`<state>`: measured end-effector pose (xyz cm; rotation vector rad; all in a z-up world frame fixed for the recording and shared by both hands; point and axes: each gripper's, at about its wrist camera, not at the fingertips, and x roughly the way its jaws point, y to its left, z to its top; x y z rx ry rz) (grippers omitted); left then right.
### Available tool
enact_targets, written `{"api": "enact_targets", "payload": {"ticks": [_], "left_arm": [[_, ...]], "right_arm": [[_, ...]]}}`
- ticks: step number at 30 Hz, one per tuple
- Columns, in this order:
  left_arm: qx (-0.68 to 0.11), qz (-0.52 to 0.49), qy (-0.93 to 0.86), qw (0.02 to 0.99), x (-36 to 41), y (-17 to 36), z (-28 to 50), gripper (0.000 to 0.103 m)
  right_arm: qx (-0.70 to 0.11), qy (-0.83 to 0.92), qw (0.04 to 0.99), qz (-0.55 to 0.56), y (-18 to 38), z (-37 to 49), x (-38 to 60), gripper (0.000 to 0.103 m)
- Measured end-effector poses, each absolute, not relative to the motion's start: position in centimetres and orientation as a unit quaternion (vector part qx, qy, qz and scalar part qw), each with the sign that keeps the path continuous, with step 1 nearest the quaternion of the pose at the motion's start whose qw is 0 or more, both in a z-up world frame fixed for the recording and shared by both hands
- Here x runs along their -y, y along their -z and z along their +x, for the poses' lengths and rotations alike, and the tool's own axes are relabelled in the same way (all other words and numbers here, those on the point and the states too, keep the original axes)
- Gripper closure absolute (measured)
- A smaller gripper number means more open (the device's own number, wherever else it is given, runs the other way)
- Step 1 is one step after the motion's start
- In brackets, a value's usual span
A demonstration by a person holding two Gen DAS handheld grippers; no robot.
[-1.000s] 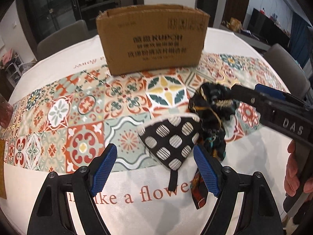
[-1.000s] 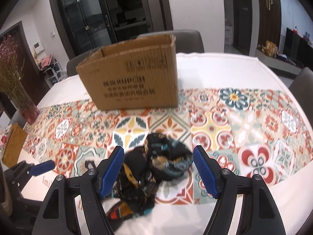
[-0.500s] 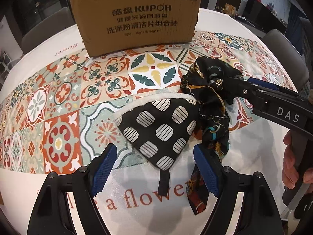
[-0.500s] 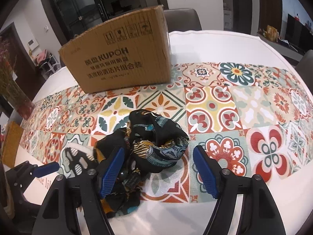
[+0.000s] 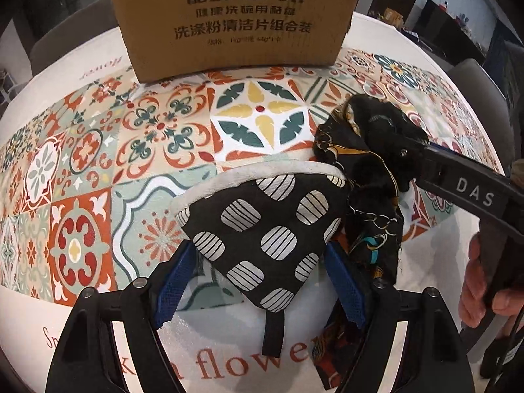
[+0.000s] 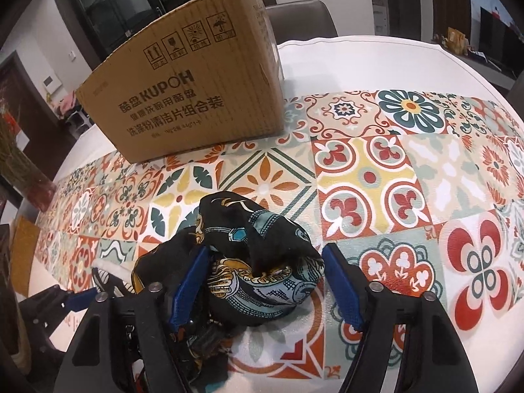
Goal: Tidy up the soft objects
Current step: 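Grasp the polka-dot mask with the left tool while the right tool grasps the dark scarf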
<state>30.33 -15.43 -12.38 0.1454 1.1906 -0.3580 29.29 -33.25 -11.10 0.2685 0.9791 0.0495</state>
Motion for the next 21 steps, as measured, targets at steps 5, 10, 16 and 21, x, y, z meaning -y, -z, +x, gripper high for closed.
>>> {"api": "enact_targets", "payload": {"ticks": [5, 10, 16, 21], "left_arm": [[-0.54, 0.056, 0.167, 0.823, 14.8, 12.3, 30.4, 0.037], [-0.523, 0.036, 0.17, 0.835, 13.8, 11.9, 30.1, 0.054], [-0.508, 0.022, 0.167, 0.845, 13.0, 10.8, 29.7, 0.065], [-0.492, 0.013, 0.164, 0.855, 12.4, 9.5, 29.0, 0.068]], "right_arm": [[-0.481, -0.029, 0.867, 0.126, 11.7, 29.5, 32.6, 0.067], [-0.482, -0.026, 0.866, 0.128, 11.7, 28.9, 32.2, 0.087], [-0.475, -0.036, 0.87, 0.126, 10.6, 27.7, 31.4, 0.09], [-0.46, -0.036, 0.878, 0.122, 9.0, 26.5, 30.9, 0.09]]}}
